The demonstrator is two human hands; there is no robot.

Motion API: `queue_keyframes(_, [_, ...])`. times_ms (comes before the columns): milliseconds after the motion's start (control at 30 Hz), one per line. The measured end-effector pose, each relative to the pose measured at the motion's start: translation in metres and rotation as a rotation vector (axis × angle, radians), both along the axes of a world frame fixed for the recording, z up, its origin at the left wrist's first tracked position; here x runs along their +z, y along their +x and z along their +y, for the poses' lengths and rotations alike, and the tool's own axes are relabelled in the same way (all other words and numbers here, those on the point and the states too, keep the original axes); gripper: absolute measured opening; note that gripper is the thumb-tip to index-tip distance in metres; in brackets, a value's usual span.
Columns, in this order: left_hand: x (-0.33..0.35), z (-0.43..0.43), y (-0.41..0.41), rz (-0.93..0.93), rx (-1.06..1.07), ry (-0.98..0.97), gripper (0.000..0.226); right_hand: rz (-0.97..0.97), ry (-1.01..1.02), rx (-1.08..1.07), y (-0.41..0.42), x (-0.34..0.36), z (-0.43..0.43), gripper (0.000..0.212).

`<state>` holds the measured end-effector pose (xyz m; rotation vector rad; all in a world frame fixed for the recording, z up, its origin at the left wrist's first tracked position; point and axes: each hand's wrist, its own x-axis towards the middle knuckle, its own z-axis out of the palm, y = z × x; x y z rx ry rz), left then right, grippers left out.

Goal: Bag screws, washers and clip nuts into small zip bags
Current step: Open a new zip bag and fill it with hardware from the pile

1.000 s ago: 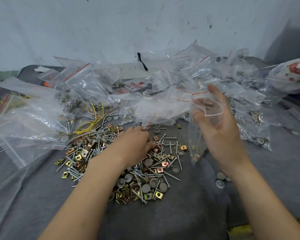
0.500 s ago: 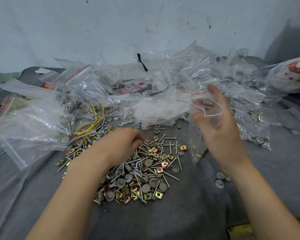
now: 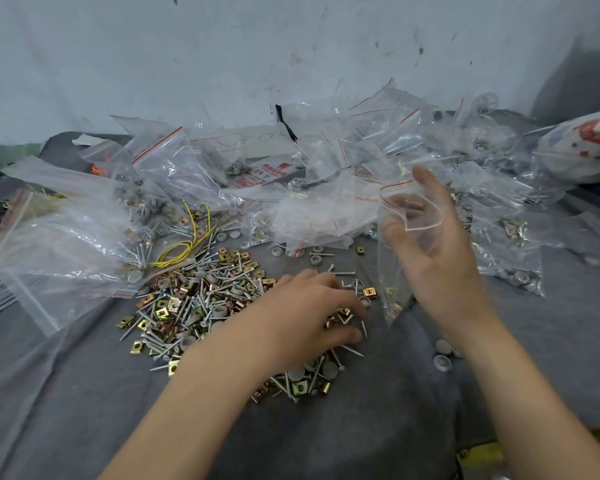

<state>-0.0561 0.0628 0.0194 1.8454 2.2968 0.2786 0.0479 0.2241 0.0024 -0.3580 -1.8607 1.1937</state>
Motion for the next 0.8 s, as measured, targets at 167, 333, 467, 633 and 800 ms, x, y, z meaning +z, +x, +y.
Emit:
queue_keyframes(167, [-0.01,0.006,0.005,0.095,-0.007,-0.006,0.029,-0.004,-0.013,0.006,0.002,0.0,0.001,0.066])
queue_keyframes(333, [-0.016,0.012,0.006,0.17,0.027,0.018,0.03,-0.003,0.008,-0.002,0.004,0.002,0.002,0.067])
queue_keyframes(467, [-0.018,0.015,0.005,0.167,0.04,0.057,0.027,-0.007,0.016,-0.014,0.004,0.001,0.004,0.066])
queue_keyframes(633, [-0.02,0.016,0.0,0.129,0.026,0.104,0.021,0.003,0.004,-0.038,0.005,0.002,0.006,0.066])
queue_keyframes(800, [-0.005,0.01,-0.016,-0.423,0.207,0.414,0.007,-0.014,0.025,-0.016,0.006,0.003,0.003,0.068])
